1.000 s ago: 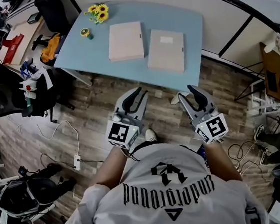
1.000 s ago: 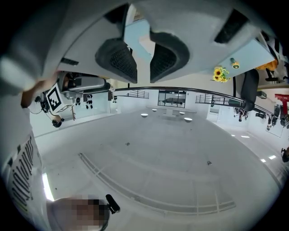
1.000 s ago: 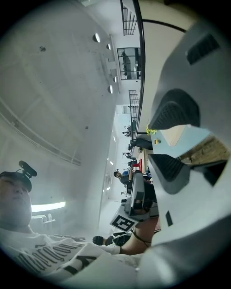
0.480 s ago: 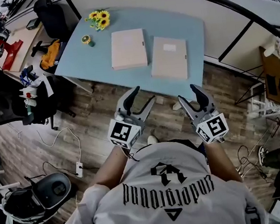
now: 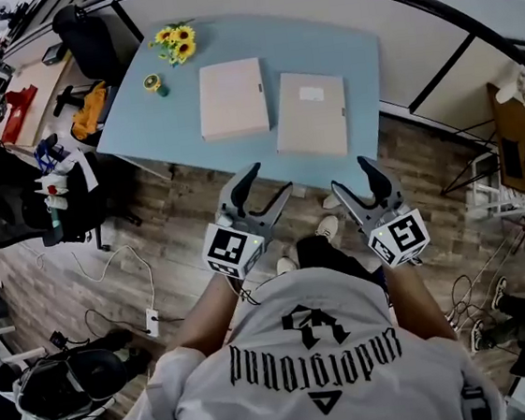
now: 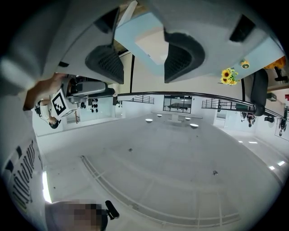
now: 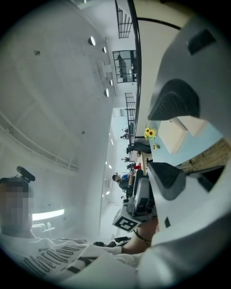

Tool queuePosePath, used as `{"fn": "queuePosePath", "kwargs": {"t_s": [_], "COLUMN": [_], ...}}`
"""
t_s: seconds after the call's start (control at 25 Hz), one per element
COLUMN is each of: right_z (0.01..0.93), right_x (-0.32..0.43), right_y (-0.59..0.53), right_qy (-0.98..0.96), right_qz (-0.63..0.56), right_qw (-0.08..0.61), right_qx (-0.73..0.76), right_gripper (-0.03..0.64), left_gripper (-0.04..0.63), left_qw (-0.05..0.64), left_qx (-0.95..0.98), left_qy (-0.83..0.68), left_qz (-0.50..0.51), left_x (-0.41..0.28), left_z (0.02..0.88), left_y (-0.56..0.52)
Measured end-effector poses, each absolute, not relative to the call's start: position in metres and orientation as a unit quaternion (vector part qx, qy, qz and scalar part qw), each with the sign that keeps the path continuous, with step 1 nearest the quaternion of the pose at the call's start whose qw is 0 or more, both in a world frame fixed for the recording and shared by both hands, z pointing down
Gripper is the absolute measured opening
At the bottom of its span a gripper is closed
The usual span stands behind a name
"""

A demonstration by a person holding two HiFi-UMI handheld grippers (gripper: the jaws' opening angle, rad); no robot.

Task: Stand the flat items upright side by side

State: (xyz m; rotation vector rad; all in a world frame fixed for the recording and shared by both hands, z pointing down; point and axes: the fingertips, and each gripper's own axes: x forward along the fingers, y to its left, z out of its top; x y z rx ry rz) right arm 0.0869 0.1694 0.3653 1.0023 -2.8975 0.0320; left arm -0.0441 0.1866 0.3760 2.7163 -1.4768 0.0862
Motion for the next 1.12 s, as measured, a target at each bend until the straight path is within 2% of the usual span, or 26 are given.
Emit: {"fn": "queuePosePath", "kwargs": {"t_s": [0.56,1.12], "right_z": [0.394,0.437], "right_x": [0.133,0.17], "right_y": [0.026,-0.046], "right_qy": [-0.947,-0.936], "right_qz": [0.049,0.119], "right_qw": [0.054,0.086], "right_qx": [0.311,0.319], "right_gripper": [0.302,0.305], "left_gripper": [0.301,0.308], "left_qw": [0.081,0.156], "left_qx": [0.863,0.849], "left_qy": [-0.494,-0.492], "left_qz": [0.058,0.116], "left_x": [-0.013,0.008], "left_z": [0.414,0.467], "left_y": [0.042,-0.029]}}
